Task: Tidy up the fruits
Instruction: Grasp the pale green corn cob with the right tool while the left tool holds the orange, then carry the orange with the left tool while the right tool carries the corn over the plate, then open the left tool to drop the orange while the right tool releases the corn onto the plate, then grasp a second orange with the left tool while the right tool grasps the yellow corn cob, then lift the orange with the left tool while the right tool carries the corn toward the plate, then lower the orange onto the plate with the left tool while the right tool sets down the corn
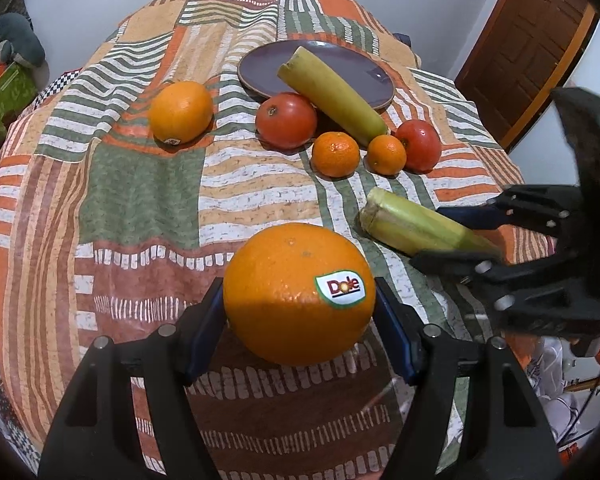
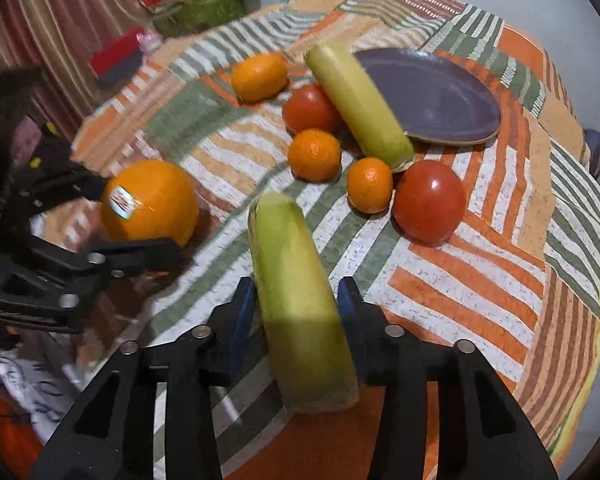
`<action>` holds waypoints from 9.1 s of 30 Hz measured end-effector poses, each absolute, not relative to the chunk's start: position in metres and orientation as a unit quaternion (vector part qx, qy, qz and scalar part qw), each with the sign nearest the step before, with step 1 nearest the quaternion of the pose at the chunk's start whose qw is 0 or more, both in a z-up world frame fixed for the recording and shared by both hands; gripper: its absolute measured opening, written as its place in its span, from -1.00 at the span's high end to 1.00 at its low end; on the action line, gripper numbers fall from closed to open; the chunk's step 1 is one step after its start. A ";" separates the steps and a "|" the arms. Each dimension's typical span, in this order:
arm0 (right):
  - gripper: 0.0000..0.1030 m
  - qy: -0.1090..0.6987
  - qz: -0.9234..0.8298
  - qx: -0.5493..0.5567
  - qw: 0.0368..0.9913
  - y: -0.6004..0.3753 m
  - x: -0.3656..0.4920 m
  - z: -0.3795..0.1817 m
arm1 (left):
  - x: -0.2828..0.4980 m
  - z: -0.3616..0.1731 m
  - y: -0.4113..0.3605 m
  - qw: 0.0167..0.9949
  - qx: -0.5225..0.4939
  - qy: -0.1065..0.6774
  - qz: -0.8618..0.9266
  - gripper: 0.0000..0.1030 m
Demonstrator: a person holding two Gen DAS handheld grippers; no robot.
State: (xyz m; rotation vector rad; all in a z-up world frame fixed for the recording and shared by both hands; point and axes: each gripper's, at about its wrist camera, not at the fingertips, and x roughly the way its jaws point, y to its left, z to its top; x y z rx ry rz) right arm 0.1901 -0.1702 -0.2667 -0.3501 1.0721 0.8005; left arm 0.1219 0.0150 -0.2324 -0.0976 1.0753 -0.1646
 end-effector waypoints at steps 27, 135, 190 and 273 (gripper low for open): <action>0.31 0.386 0.328 -0.070 0.859 -0.198 0.212 -0.191 | 0.159 -0.167 0.027 0.897 -0.035 0.438 -0.052 -0.36; -0.12 0.427 0.250 -0.095 0.864 -0.144 0.259 -0.229 | 0.241 -0.199 0.122 0.882 -0.014 0.471 -0.020 -0.59; 0.39 0.474 0.302 -0.162 0.811 -0.119 0.284 -0.249 | 0.220 -0.224 0.084 0.868 -0.027 0.489 -0.081 -0.25; 0.39 0.448 0.268 -0.075 0.850 -0.168 0.367 -0.253 | 0.337 -0.238 0.001 0.854 -0.021 0.510 -0.106 -0.42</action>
